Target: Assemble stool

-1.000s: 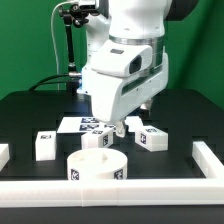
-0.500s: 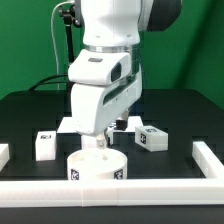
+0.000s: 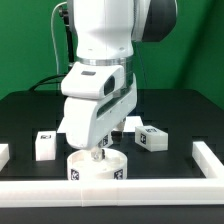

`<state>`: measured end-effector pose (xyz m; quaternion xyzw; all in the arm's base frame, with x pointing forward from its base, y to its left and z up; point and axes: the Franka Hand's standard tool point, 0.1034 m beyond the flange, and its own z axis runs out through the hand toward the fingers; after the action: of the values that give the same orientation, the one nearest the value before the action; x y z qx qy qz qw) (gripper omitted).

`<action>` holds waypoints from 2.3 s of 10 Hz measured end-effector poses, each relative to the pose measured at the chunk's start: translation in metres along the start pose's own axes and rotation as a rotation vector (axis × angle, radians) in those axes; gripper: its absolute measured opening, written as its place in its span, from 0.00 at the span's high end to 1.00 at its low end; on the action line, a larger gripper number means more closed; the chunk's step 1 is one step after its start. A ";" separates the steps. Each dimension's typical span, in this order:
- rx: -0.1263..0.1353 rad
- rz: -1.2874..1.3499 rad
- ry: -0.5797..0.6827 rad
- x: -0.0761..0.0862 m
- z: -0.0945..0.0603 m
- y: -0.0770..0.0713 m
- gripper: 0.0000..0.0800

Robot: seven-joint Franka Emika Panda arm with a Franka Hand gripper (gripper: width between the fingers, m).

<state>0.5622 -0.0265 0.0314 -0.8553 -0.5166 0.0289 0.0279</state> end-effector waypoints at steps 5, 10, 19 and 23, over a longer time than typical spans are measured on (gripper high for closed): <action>0.016 0.001 -0.003 -0.001 0.016 -0.006 0.19; 0.011 0.003 0.001 -0.002 0.019 -0.004 0.68; 0.004 -0.019 0.004 0.020 0.017 -0.012 0.96; 0.001 -0.006 0.016 0.081 0.019 -0.039 0.96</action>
Offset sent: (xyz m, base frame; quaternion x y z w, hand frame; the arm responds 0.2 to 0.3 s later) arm -0.0011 0.0083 -0.0085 -0.0082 0.0054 0.0101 0.9999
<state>0.5641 0.0642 0.0138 -0.8538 -0.5191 0.0224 0.0326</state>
